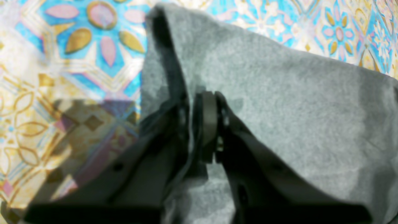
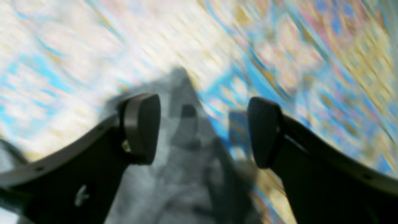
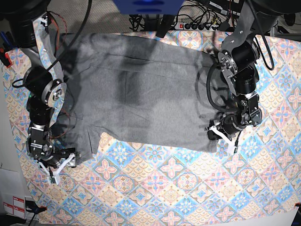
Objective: Fold the T-shirt properly
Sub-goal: 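Adjust the right gripper's hold on the hem corner, lifting slightly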
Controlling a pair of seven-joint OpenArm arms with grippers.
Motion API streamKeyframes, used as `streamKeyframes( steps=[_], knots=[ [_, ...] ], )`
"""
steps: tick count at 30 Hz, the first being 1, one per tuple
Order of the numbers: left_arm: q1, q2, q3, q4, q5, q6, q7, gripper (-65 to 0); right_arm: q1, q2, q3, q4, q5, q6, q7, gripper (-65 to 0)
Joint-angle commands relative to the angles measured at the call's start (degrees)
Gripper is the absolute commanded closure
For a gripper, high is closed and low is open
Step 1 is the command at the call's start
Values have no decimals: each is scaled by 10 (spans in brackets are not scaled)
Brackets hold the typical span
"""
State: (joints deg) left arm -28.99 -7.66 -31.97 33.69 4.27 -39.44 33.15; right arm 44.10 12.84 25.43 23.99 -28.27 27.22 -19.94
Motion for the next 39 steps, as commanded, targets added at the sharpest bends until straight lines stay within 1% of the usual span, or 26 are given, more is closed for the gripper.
streamKeyframes(
  steps=[1,5,8,9,11,12,14,20,22,24,26,28,29,31,33,36,37,39],
  knots=[
    [-17,-5,1,9,-9,-6,-11,-54,15,12,-2,5,-3,-5,23,-432],
    [-17,-5,1,9,-9,-6,-11,-54,7,13,-3,-54,-4,-5,66,-432],
    [-16,-5,1,9,-9,-6,-11,-54,3,33,0,-113,-2,-7,119,-432],
    [-16,-5,1,9,-9,-6,-11,-54,-3,40,1,-130,1,-18,142,-432],
    [-16,-6,1,9,-9,-6,-11,-54,-12,57,1,-156,0,-52,181,-432],
    [-16,-6,1,9,-9,-6,-11,-54,-16,62,1,-166,0,-63,196,-432],
    [-16,-6,1,9,-9,-6,-11,-54,-18,71,-2,-181,-3,-65,207,-432],
    [-16,-6,1,9,-9,-6,-11,-54,-19,67,-9,-217,-7,-65,206,-434],
    [-16,-5,1,9,-9,-6,-11,-54,-19,65,-29,-229,-20,-65,206,-434],
    [-17,-4,1,9,-9,-6,-10,-54,-19,52,-55,-239,-35,-65,203,-434],
    [-17,-4,1,9,-9,-6,-10,-54,-19,37,-88,-239,-46,-63,179,-434],
    [-16,-6,1,9,-9,-6,-10,-54,-19,29,-104,-237,-47,-41,152,-433],
    [-16,-6,1,9,-9,-6,-10,-54,-19,29,-105,-237,-47,-29,141,-433],
    [-16,-6,1,9,-9,-6,-10,-54,-19,24,-105,-237,-47,-17,120,-432],
    [-16,-6,1,9,-9,-6,-10,-54,-29,23,-103,-236,-46,-17,115,-432],
    [-16,-7,1,9,-9,-6,-10,-54,-53,23,-77,-206,-46,-17,115,-431],
    [-16,-7,1,9,-9,-6,-10,-54,-57,22,-68,-188,-46,-17,114,-420],
    [-16,-7,1,9,-9,-6,-10,-54,-63,22,-58,-163,-46,-17,109,-356]
  ],
)
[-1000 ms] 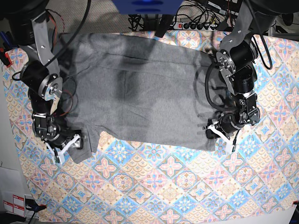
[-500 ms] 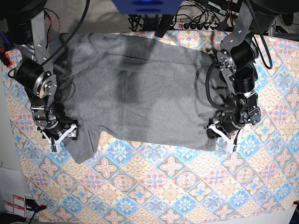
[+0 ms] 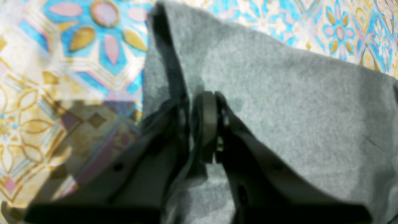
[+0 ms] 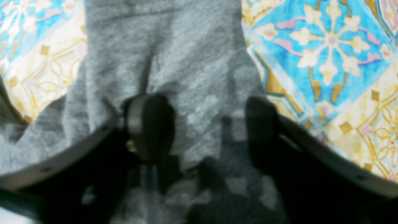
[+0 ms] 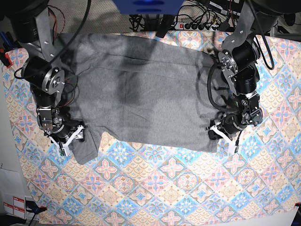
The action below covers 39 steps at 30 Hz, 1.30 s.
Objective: Fold the T-shirt properly
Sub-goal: 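Adjust the right gripper's hold on the hem corner, lifting slightly, then hold the hem corners with both grippers and tug the fabric taut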
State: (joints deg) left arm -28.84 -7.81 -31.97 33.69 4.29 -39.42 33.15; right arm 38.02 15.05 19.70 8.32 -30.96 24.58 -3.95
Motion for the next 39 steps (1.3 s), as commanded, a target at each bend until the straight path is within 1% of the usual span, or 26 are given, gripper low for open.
streamKeyframes(
  steps=[1,4,6,7,12,15,18,22,23,24,27,28,30,32,34,36,37,39],
  knots=[
    [-17,-6,1,9,-9,-6,-10,-54,-3,0,2,3,-19,10,-53,-306],
    [-17,-4,1,9,-9,-6,-10,-54,-3,0,2,19,-19,10,-74,-164],
    [-17,-3,1,9,-9,-6,-10,-54,-3,0,2,33,-19,10,-84,-96],
    [-17,-3,1,9,-9,-6,-10,-54,-3,0,2,42,-19,10,-90,-77],
    [-18,-3,1,9,-10,-6,-10,-53,-4,1,14,106,-19,9,-103,-68],
    [-22,-3,0,10,-11,-6,-10,-53,-14,2,67,159,-19,9,-114,-67],
    [-36,-3,0,10,-16,-6,-10,-39,-15,0,103,214,-19,9,-143,-67],
    [-36,-4,0,10,-52,-6,-8,-30,-16,-1,102,282,-19,9,-171,-66],
    [-36,-6,1,10,-58,-6,4,-30,-18,-3,105,303,-19,9,-178,-62],
    [-36,-6,1,10,-63,-6,13,-30,-26,-9,107,320,-19,9,-185,-51],
    [-33,-8,1,31,-57,-6,20,-30,-58,-13,103,381,-19,10,-212,-40],
    [-31,-8,1,47,-56,-6,23,-30,-70,-13,102,396,-19,10,-219,-40],
    [-20,-7,2,84,-56,-6,51,-30,-90,-14,102,418,-19,10,-226,-40],
    [-16,-4,4,123,-56,-6,70,-31,-91,-14,101,417,-19,10,-226,-42],
    [-13,-4,21,133,-56,-6,79,-31,-89,-14,101,410,-20,10,-227,-64],
    [-12,-4,37,133,-57,-6,80,-31,-81,-14,101,410,-20,10,-228,-116],
    [-11,-4,41,133,-57,-6,80,-31,-74,-14,101,408,-20,10,-231,-157],
    [-10,-3,43,134,-57,-6,80,-31,-69,-14,95,392,-21,11,-255,-249]
  ],
)
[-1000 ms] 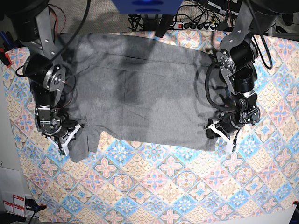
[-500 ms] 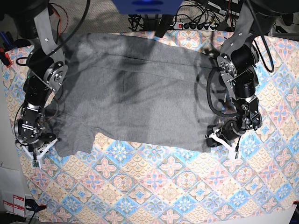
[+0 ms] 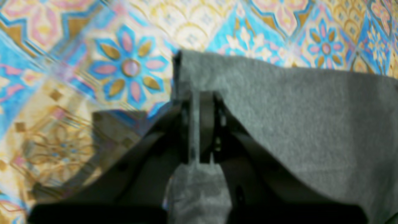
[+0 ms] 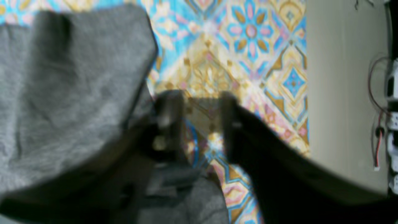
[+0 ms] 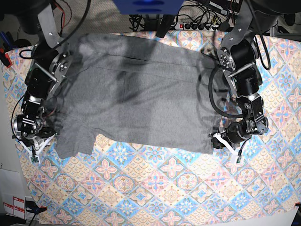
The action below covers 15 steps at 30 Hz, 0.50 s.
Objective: Fold the T-shirt properly
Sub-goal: 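Hold the hem corners with both grippers and tug the fabric taut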
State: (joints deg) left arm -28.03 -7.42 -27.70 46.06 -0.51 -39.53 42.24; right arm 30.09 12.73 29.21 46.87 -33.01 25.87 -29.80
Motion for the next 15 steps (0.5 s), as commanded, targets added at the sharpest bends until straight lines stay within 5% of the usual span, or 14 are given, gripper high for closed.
streamKeyframes(
  steps=[1,6,15],
  knots=[
    [-17,-7,1,10,-9,-5,-11,-31,11,9,-14,-3,0,-2,-7,-298],
    [-17,-7,1,10,-9,-5,-11,-31,11,9,-53,-38,1,-2,40,-418],
    [-7,-7,1,9,-9,-5,-12,-31,126,14,-9,-276,2,-2,167,-427]
  ],
)
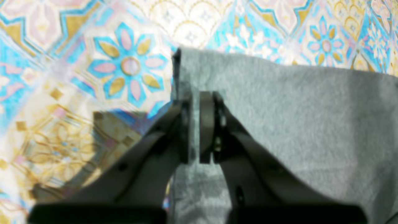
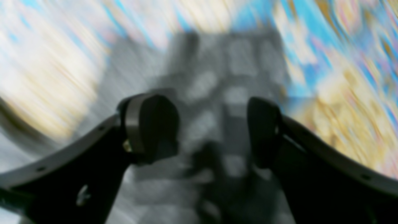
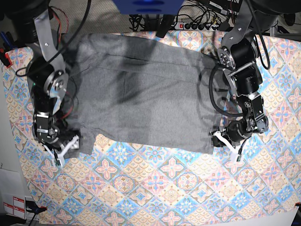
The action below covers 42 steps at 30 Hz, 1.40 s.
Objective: Fold the T-shirt properly
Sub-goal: 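Hold the hem corners with both grippers and tug the fabric taut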
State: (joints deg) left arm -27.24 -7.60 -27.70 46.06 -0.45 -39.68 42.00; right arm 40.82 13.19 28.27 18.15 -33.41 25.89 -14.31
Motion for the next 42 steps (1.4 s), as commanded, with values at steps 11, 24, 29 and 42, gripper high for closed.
streamKeyframes(
  steps=[11,24,29,42],
  knots=[
    [-13,-9,1,9,-10,-3,-10,-31,33,42,-9,-74,2,-73,107,-427],
    [-13,-9,1,9,-10,-3,-10,-31,25,62,-8,-90,2,-76,135,-426],
    [-6,-9,1,10,-10,-3,-10,-31,-3,60,-8,-91,2,-77,146,-427],
    [-5,-9,1,10,-10,-3,-10,-31,-27,58,-41,-107,2,-76,171,-258]
  ],
)
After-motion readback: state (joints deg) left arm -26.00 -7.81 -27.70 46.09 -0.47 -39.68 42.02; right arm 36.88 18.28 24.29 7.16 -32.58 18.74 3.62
